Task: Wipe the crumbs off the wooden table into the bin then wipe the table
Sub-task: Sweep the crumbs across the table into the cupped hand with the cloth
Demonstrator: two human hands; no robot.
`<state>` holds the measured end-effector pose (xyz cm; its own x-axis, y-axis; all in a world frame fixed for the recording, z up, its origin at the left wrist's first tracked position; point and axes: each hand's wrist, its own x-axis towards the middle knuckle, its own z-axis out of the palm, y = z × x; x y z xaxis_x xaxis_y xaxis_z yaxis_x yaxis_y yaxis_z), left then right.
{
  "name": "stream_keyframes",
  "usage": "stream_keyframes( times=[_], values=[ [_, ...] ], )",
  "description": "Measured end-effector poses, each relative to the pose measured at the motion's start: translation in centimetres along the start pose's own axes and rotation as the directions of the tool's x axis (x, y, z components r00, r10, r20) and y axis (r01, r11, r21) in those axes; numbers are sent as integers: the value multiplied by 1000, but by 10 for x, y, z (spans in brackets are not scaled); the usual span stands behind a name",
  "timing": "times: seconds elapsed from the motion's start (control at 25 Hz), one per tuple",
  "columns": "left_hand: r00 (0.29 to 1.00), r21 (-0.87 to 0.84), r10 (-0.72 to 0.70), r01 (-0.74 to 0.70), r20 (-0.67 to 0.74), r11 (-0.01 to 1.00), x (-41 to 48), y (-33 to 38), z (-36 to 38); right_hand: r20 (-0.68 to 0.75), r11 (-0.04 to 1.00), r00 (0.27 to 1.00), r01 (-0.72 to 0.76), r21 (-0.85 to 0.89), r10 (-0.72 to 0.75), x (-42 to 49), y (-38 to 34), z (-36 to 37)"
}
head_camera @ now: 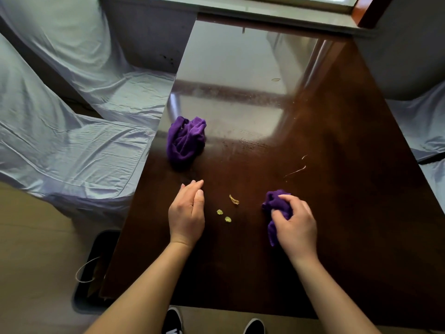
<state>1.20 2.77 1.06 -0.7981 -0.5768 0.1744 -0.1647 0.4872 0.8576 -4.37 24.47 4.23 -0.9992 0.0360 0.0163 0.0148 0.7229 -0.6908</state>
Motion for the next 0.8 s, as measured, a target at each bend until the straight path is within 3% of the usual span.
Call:
stream_keyframes(
  times=[0.16,0.28,0.44,0.68,0.8],
  values=[
    [994,58,18,-25,108,998,4,3,-3,81,983,980,183,-15,-181,-9,-40,44],
    [969,309,113,-179,220,934,7,-7,-24,233,950,922,290,118,-311,-16,-59,56],
    [958,570,102,-243,268,785,4,-38,-70,101,934,952,255,250,-287,-8,-51,35],
    [945,642,65,-268,321,719,-2,-50,-71,21,989,991,133,-63,-132,-19,-13,19],
    [944,647,60,-267,324,714,-2,-52,-73,24,960,978,207,-188,-206,-45,-32,54]
  ],
)
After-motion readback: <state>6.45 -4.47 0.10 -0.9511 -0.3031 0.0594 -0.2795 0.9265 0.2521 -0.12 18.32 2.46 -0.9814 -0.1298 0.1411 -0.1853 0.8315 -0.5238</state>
